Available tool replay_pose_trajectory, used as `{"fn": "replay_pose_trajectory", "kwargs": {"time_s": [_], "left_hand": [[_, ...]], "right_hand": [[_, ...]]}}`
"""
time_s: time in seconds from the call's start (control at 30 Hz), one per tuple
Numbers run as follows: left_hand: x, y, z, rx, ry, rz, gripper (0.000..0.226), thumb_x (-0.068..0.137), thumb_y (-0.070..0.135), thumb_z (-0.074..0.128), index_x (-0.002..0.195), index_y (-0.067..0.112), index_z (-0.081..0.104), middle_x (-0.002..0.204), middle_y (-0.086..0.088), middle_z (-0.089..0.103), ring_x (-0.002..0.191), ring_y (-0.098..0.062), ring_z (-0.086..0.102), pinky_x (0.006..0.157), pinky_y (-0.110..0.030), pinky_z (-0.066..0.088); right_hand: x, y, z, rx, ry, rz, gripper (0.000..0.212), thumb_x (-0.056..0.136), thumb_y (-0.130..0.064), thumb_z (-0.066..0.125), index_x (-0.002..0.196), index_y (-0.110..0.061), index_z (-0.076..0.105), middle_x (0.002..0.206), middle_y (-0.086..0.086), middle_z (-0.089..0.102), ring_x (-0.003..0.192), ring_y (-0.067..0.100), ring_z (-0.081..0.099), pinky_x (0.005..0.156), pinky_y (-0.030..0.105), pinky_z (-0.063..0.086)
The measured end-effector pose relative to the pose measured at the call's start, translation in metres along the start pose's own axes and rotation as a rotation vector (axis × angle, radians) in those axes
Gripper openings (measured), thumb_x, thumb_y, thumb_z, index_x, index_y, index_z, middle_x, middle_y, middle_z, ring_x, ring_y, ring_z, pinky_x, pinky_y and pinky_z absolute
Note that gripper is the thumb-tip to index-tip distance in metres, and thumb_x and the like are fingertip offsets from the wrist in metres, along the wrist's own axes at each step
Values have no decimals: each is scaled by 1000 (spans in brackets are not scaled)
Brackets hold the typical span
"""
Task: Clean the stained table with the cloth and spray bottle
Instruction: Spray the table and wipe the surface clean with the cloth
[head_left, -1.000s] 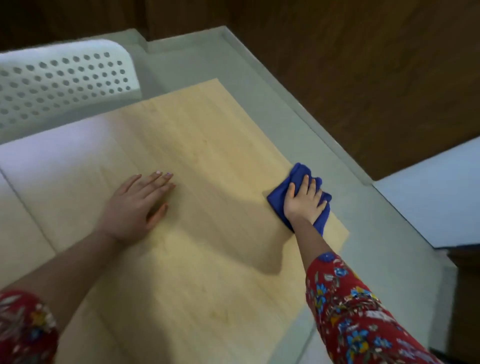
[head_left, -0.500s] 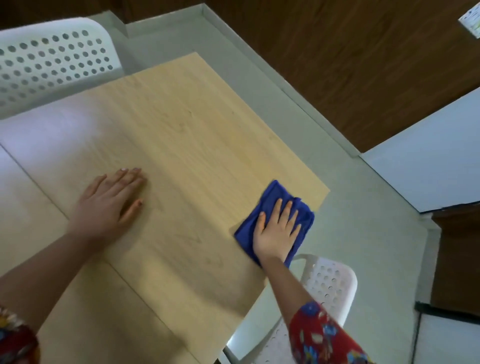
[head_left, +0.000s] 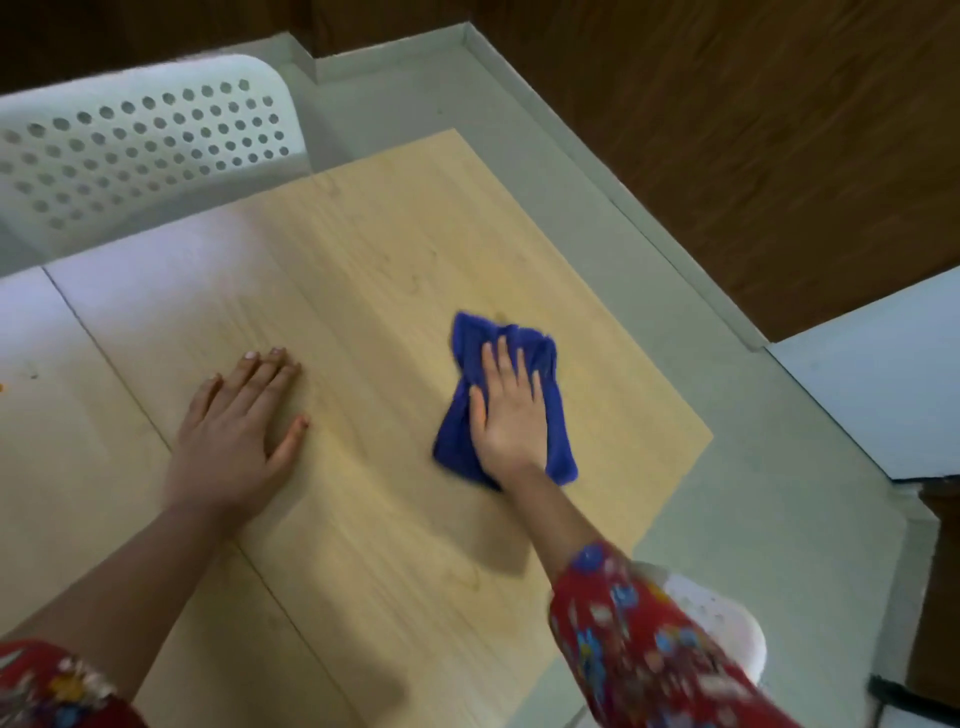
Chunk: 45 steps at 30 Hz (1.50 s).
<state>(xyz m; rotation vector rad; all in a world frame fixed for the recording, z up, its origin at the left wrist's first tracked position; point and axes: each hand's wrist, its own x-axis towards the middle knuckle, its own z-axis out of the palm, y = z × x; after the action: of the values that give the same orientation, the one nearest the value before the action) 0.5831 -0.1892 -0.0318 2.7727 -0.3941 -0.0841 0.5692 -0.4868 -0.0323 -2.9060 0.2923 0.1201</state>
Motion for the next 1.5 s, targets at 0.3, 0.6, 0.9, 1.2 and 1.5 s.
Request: {"fn": "replay_pose_trajectory", "kwargs": {"time_s": [0.3,0.6,0.9,1.2,1.5], "left_hand": [[5,-2,0,-20,-35,-29,66,93,52,27,154,26,22,160,7,19,148,-11,12,119,-38,9],[3,2,-7,-90,-30,-84,65,95,51,25,154,24,21,160,8,16,149,-10,9,121,-41,13],[4,-3,-1,-59,-30,-78,64,97,50,26,155,24,18,161,6,15,149,-10,6,121,-37,7],[6,-3,-2,-34,41,-103,62,95,44,30,152,18,29,159,2,25,148,-14,16,120,-35,9],[12,-3,-2,-82,94,-111,60,90,32,43,146,12,40,153,-4,37,141,-21,34,115,-36,20]], "right_hand": [[94,50,-28,-45,68,446,59,102,-40,26,155,-20,12,163,1,8,150,24,5,120,48,7],[65,-48,1,-67,-78,-451,58,97,-47,29,152,-29,24,161,-8,18,149,19,12,120,43,8],[232,-109,-4,-64,-25,-65,58,101,-47,24,155,-30,12,163,-7,5,150,22,3,120,49,2],[193,-52,-15,-110,-39,-233,56,99,-52,29,152,-38,19,162,-9,11,150,21,7,119,50,8],[200,-205,22,-103,-57,-371,56,100,-50,25,153,-36,15,163,-8,7,150,24,3,119,51,-1]]}}
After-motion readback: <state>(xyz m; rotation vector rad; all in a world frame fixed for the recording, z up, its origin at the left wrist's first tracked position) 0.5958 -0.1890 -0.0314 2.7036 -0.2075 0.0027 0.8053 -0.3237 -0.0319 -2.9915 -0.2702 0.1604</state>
